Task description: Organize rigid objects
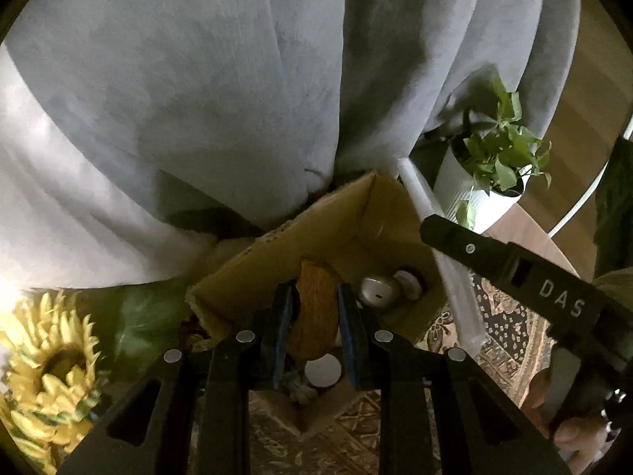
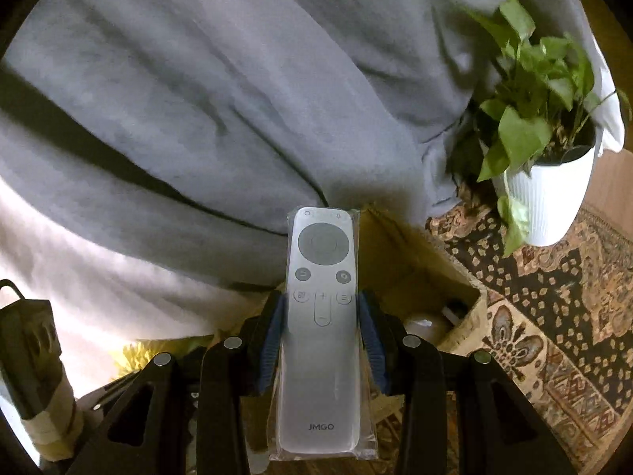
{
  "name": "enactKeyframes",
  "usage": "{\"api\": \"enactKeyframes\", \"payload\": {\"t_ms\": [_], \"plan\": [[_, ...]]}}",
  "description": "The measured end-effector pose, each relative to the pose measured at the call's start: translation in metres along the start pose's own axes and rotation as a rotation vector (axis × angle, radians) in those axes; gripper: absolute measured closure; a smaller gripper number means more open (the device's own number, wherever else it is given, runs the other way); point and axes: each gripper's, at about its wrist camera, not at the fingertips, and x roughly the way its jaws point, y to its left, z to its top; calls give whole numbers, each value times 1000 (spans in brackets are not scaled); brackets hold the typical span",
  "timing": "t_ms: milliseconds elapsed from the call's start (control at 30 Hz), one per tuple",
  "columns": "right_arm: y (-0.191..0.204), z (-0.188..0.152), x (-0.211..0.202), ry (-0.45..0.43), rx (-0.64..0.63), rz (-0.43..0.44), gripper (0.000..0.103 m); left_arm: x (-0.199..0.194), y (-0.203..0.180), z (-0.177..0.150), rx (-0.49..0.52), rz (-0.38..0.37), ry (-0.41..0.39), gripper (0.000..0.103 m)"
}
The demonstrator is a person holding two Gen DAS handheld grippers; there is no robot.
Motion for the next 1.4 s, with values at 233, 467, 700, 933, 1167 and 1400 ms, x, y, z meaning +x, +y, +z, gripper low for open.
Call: {"api": "enactKeyframes", "payload": {"t_ms": [233, 467, 700, 933, 1167, 1400], "plan": [[-12, 2, 22, 31, 71, -1, 63, 26, 5, 10, -20, -42, 89, 79], [-18, 4, 36, 42, 109, -16, 59, 41, 11, 13, -55, -34, 135, 67], [-12, 6, 32, 28, 75, -52, 56, 29, 11, 10, -72, 8, 100, 60], [-10, 1, 6, 15, 25, -93, 56, -6, 0, -1, -62, 56, 36, 58], [-13, -11, -31, 10, -28, -125, 56, -36, -27, -21, -48, 84, -9, 53], [-18, -22, -74, 11, -128, -175, 49, -74, -60, -47, -57, 184, -79, 45]]}}
